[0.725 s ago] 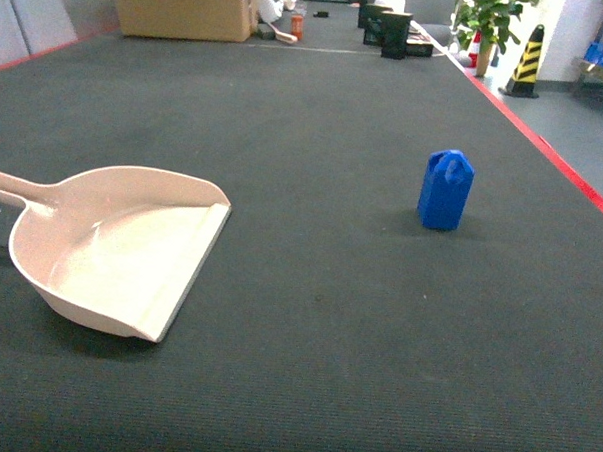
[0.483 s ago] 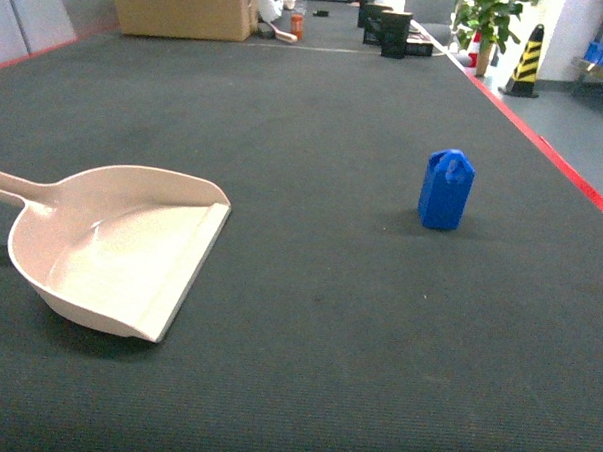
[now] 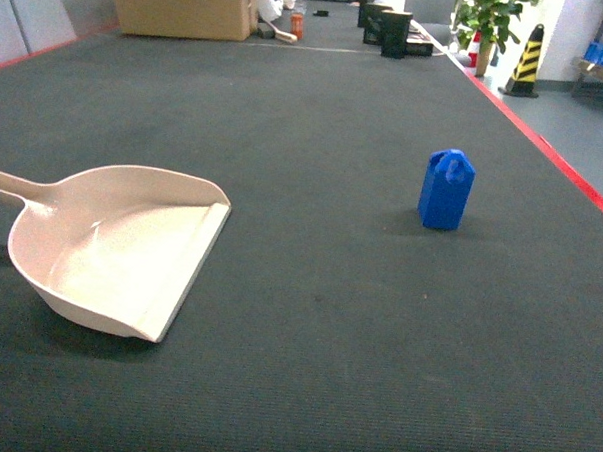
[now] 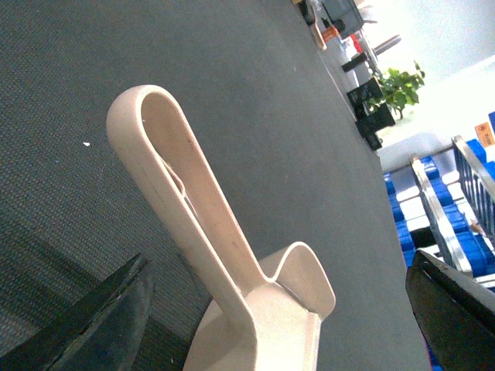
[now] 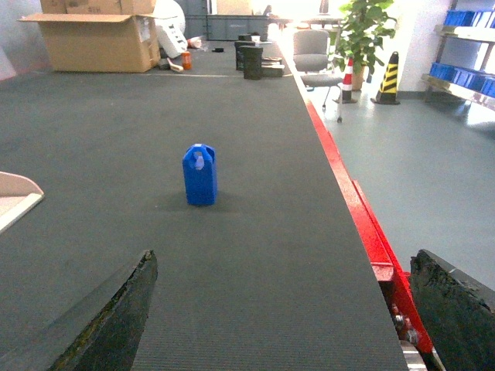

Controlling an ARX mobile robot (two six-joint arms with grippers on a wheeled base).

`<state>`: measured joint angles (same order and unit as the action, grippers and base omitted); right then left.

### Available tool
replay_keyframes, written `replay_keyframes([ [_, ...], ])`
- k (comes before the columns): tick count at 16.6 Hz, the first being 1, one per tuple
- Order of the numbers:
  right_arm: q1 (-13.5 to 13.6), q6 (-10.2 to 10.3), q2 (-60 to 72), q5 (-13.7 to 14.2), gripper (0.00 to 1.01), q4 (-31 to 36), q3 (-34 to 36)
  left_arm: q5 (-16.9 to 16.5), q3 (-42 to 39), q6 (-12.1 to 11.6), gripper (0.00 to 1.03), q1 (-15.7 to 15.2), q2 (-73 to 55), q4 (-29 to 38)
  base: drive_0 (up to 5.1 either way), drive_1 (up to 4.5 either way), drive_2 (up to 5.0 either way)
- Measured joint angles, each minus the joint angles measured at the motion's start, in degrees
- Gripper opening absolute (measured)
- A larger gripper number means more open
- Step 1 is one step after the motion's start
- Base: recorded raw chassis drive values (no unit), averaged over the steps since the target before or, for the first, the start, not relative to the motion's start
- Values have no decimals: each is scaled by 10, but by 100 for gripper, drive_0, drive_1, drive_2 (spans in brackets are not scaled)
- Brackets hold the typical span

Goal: Place part in tray to right shelf

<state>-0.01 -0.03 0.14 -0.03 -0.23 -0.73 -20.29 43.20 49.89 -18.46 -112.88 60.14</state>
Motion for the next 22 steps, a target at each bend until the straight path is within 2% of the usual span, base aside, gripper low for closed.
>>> replay_keyframes([
  [5, 0, 0, 0, 0, 98, 0, 0, -19, 80, 42, 98, 0, -85, 19, 0, 0, 0],
  [6, 0, 0, 0, 0, 98, 0, 0, -17, 98, 43, 98, 0, -100, 6, 0, 0, 0],
  [10, 0, 0, 0, 0, 98, 0, 0, -34, 141, 69, 97, 1, -142, 44, 0, 0, 0],
  [15, 0, 0, 0, 0, 98, 0, 0, -67, 158, 129, 49, 5, -199, 127, 0, 0, 0],
  [16, 0, 0, 0, 0, 98, 0, 0, -68, 158, 132, 42, 7, -199, 121, 0, 0, 0],
  [18, 0, 0, 0, 0, 98, 0, 0, -65, 151, 151, 23, 11, -200, 137, 0, 0, 0],
  [20, 0, 0, 0, 0, 98, 0, 0, -58, 123, 179, 19, 15, -185, 139, 0, 0, 0],
  [22, 0, 0, 0, 0, 98, 0, 0, -52, 94, 187, 19, 21, -156, 136, 0, 0, 0],
])
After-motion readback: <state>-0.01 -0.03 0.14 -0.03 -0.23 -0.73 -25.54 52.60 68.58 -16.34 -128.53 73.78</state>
